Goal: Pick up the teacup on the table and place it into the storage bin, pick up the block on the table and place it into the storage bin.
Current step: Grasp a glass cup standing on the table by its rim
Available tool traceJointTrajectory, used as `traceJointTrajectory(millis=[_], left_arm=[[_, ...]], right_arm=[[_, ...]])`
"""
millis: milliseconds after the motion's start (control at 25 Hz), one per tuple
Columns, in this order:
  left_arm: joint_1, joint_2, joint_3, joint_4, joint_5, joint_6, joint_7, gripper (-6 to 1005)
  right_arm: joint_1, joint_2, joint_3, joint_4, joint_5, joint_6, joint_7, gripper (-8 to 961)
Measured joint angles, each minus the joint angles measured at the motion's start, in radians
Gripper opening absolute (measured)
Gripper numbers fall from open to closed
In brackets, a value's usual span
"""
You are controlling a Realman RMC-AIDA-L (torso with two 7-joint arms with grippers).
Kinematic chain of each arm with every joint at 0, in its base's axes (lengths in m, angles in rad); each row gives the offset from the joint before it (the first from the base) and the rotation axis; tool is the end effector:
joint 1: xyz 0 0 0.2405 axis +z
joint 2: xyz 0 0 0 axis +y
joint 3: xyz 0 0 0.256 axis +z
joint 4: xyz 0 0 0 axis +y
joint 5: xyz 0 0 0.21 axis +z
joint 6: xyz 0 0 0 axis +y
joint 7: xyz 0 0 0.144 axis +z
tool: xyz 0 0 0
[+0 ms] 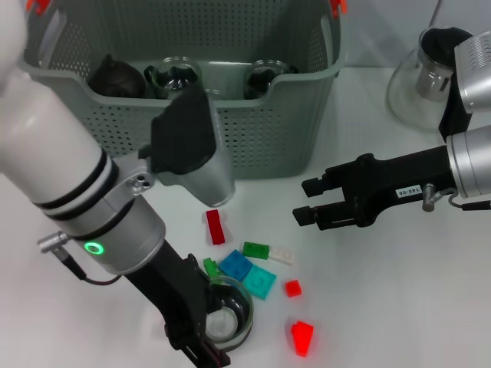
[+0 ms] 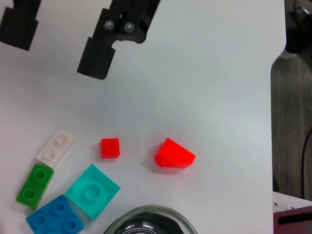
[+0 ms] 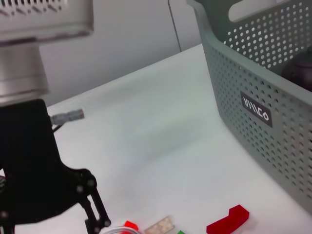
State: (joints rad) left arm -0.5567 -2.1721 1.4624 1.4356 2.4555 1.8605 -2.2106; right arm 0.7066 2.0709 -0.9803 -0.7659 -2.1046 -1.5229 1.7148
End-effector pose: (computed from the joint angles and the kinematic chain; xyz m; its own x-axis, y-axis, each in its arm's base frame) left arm -0.1501 0.2836 -0.0351 0.8890 0.2628 -0.3750 0.3022 -0.9520 0.0491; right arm 0.1940 0.3628 -0.0241 0.8982 -0.3795 -0.2219 -0.3908 -0.9204 -0.0080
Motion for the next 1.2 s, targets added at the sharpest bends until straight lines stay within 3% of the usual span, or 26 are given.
traceJointTrajectory(millis=[1200], left_arm=[[-0.029, -0.001, 0.143, -0.16, 0.007, -0.194, -0.017, 741]], right_arm=[[-0.035, -0.014, -0.008, 0.015, -0.009, -0.072, -0.015, 606]])
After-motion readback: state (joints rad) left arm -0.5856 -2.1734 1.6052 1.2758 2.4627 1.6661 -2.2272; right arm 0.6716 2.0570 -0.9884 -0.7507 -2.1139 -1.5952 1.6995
